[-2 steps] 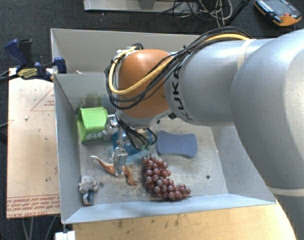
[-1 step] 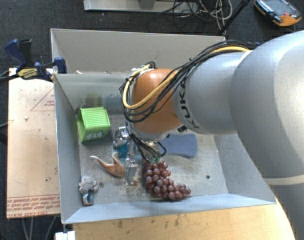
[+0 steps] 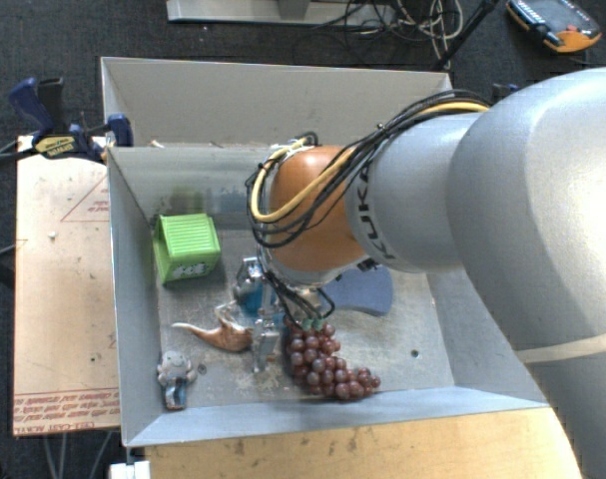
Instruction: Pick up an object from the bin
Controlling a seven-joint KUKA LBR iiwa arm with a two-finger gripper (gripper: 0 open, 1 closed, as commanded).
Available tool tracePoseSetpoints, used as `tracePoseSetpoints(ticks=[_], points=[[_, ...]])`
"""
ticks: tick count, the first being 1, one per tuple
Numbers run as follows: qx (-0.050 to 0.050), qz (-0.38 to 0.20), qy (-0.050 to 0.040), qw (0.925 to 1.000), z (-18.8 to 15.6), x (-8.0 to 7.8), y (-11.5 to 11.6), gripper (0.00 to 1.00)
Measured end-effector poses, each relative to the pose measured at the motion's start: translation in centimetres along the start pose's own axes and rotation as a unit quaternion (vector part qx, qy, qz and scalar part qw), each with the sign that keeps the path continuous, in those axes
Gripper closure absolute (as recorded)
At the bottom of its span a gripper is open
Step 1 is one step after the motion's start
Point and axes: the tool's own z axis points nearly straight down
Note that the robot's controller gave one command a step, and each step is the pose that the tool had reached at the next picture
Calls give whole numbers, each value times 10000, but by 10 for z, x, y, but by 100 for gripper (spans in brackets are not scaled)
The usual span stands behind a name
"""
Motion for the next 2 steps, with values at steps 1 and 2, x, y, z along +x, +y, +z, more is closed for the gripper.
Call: tracePoseSetpoints(ticks=[1,2], points=[[-2,-440,-31,9990,-4,8,7,100],[-4,-440,-33,9990,-4,8,7,100]])
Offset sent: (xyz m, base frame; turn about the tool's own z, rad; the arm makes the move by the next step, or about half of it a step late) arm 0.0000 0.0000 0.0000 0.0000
